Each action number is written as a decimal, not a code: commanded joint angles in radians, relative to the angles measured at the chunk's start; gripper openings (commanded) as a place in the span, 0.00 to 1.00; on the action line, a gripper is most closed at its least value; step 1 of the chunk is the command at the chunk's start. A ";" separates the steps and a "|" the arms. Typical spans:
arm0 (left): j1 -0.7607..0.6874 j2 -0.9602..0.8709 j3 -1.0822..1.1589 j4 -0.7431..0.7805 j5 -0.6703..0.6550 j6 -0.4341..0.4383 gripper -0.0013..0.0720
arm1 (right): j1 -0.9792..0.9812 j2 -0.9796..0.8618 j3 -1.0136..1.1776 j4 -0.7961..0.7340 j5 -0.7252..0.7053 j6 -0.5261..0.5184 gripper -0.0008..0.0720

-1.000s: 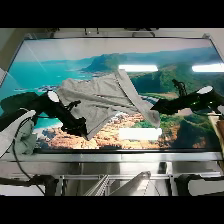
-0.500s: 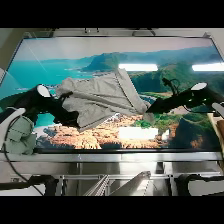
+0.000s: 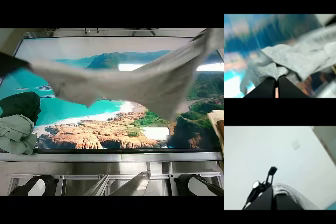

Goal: Fold the shirts.

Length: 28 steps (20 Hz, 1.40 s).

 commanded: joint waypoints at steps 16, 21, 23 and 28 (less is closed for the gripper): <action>-0.270 -0.565 -0.002 0.223 0.296 0.156 0.05 | 0.266 -0.161 -0.201 -0.865 -0.916 0.015 0.03; -0.245 -0.989 0.343 0.217 0.182 0.078 0.41 | 0.268 -0.456 -0.124 -0.643 -0.949 -0.111 0.55; -0.226 -1.074 0.475 0.217 0.090 -0.002 0.42 | 0.222 -0.453 -0.103 -0.698 -0.894 -0.111 0.55; -0.141 -1.081 0.496 0.227 -0.238 -0.150 0.42 | 0.017 -0.400 -0.101 -1.050 -0.529 0.086 0.55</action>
